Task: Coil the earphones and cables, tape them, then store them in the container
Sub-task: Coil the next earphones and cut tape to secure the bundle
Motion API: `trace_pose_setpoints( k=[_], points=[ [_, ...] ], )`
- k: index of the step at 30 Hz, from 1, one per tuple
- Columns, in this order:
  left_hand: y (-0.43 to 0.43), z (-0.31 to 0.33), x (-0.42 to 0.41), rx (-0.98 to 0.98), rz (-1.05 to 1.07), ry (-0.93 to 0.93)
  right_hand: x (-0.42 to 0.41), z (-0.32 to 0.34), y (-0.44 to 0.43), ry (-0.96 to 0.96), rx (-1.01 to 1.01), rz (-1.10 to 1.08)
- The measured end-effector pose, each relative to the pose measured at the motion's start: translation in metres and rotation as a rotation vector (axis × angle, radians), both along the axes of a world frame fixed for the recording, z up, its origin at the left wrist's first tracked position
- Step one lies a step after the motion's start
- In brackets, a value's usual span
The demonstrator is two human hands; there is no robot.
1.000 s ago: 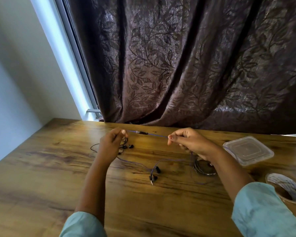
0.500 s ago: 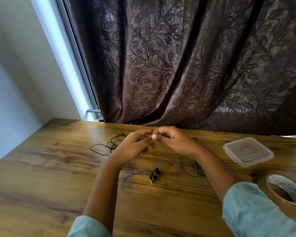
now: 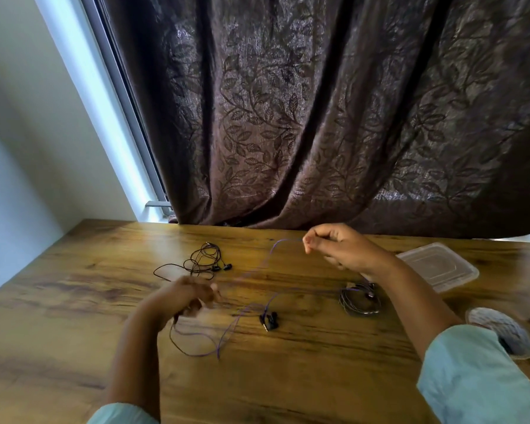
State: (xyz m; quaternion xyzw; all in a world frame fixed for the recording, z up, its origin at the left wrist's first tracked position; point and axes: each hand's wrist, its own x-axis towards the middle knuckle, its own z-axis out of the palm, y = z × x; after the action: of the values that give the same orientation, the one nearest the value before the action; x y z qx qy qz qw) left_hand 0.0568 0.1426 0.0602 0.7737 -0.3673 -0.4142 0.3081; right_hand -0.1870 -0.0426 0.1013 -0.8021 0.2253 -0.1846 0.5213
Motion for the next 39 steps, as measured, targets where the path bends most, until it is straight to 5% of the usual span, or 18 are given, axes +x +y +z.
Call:
trace_pose_setpoints(
  k=[3,6,8,12,21,27,30,34,39],
  points=[
    [-0.011,0.002,-0.021,0.171,-0.168,-0.069,0.011,0.001,0.012,0.023,-0.079,0.057],
    [-0.026,0.013,-0.045,-0.133,0.002,-0.087,0.023,-0.005,0.020,0.027,-0.134,0.086],
    [-0.038,0.025,-0.064,-0.326,-0.069,-0.008,0.030,-0.007,0.023,0.032,-0.139,0.091],
    [-0.052,0.035,-0.083,-0.423,-0.192,0.079,0.034,-0.002,0.023,-0.017,-0.134,0.085],
    [-0.011,0.009,-0.012,-0.317,0.019,0.268,-0.001,0.011,0.014,0.052,-0.080,0.031],
    [0.007,-0.014,-0.018,0.052,-0.263,0.206,0.001,0.018,0.022,-0.002,-0.035,0.063],
    [-0.012,-0.005,-0.042,-0.086,-0.289,0.085,0.016,0.017,0.034,-0.008,-0.081,0.073],
    [-0.036,0.020,-0.081,-0.356,-0.263,0.249,0.033,0.008,0.042,-0.048,-0.143,0.098],
    [-0.059,0.030,-0.110,-0.506,-0.287,0.043,0.039,0.013,0.055,-0.249,-0.131,0.066]
  ],
)
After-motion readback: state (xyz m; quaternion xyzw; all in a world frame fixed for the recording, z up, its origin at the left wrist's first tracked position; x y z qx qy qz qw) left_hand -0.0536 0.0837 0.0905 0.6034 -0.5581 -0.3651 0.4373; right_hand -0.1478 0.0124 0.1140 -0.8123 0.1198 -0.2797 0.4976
